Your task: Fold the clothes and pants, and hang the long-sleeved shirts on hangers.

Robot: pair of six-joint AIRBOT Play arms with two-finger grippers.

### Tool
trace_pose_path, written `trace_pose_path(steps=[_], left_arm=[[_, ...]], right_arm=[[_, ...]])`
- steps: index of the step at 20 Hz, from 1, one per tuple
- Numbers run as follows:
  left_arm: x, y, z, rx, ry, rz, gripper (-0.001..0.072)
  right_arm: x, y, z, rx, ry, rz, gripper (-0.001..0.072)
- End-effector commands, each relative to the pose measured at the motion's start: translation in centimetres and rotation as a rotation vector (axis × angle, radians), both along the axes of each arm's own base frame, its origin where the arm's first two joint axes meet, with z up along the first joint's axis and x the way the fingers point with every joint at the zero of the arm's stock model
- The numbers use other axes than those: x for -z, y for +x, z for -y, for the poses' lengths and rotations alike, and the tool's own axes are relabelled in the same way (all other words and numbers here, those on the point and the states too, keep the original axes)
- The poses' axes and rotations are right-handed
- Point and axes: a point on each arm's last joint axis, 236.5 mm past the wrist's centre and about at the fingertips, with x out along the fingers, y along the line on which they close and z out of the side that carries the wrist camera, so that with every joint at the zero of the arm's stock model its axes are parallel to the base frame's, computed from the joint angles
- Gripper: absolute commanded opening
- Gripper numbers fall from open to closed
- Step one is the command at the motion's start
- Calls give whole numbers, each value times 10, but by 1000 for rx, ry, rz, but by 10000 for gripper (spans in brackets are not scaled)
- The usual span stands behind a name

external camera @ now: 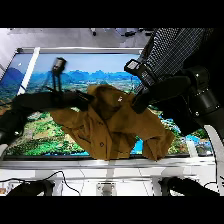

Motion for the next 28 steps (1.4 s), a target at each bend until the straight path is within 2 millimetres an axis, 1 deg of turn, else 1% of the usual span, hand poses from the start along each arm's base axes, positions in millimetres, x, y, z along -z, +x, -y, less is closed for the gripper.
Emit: trace_pose_path(steps=[1,3,4,5,6,8,9,10,11,12,14,16,18,19,20,21,23,24,26,28], left_arm=[[4,-70,56,219,13,-43,30],[4,-107,82,324,15,-42,31],[6,-121,91,364,18,-45,30],[9,-132,98,396,26,-48,30],[15,-139,102,419,44,-47,30],[29,-134,98,415,101,-34,40],[35,-125,92,395,132,-23,141],[38,-117,86,382,158,-8,273],[39,-110,79,366,172,-1,384],[36,-105,73,350,171,0,430],[20,-96,59,334,165,65,430],[-14,-90,39,314,151,203,431],[-47,-80,5,267,201,393,431],[-60,-71,-17,217,257,483,456],[-69,-63,-37,176,310,549,522],[-77,-57,-53,138,343,591,549],[-83,-49,-72,93,374,623,560],[-82,-44,-76,81,383,621,561],[-72,-38,-76,87,397,601,561],[-54,-33,-69,116,401,553,560]], right_arm=[[-12,13,-12,38,81,47,35],[-16,17,-15,40,100,67,35],[-17,18,-16,41,102,76,35],[-17,19,-15,39,101,80,35],[-17,19,-15,35,95,82,35],[-19,18,-13,21,82,92,35],[-22,15,-13,-9,69,105,35],[-26,11,-13,-70,46,131,35],[-32,6,-11,-140,12,167,35],[-41,3,-10,-189,-9,213,35],[-55,-3,-8,-264,-39,284,35],[-67,-7,-7,-295,-47,329,34],[-75,-14,-11,-336,-37,356,34],[-79,-19,-14,-356,-25,365,35],[-81,-23,-17,-368,-12,368,35],[-83,-28,-19,-384,1,365,35],[-83,-37,-22,-414,13,346,35],[-82,-41,-23,-422,17,334,35],[-79,-48,-23,-437,18,308,35],[-77,-56,-25,-466,23,287,35]])
